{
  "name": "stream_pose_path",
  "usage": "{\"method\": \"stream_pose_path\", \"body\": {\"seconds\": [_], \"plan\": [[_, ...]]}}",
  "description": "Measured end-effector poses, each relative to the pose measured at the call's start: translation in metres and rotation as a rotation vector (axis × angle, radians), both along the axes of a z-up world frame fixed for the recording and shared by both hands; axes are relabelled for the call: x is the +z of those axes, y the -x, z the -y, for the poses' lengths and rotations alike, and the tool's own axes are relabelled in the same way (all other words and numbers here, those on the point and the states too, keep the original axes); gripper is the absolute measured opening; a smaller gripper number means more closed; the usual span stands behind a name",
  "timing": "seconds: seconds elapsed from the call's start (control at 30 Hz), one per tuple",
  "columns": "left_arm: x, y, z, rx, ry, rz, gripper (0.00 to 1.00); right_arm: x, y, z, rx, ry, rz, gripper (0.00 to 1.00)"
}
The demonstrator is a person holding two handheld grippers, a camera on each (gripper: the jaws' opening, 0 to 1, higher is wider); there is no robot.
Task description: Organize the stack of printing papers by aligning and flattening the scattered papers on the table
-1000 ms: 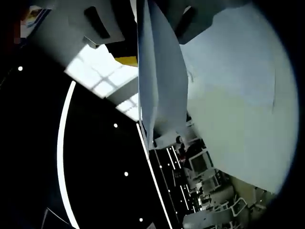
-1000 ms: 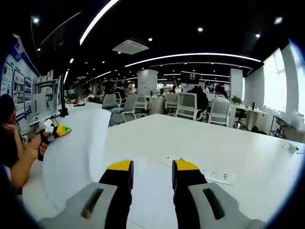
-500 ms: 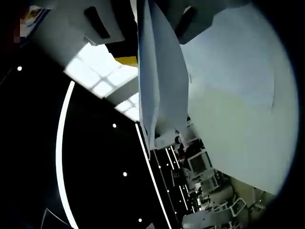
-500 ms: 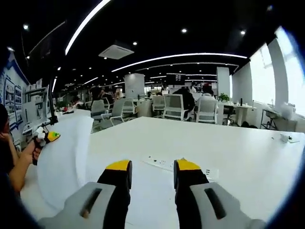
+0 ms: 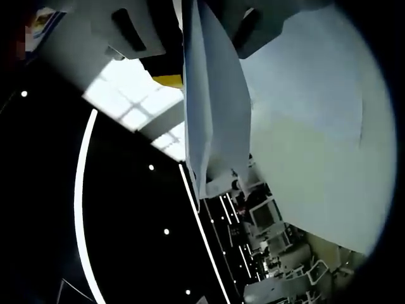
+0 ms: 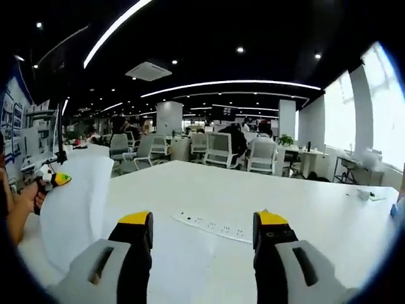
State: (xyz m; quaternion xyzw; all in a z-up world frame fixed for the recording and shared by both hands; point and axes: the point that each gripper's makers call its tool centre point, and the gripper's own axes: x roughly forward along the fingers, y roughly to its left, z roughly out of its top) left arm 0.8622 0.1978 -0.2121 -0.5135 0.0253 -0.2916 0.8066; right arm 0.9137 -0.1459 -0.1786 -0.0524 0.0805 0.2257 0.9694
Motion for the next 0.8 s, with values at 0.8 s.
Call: {"method": "stream_pose_path", "body": {"seconds": [0.8], "plan": [[0.006, 0.002, 0.001, 0.012, -0.018, 0.014, 0.06, 0.001, 0.01, 0.051, -0.113, 0.114, 0.018, 0.89]]}}
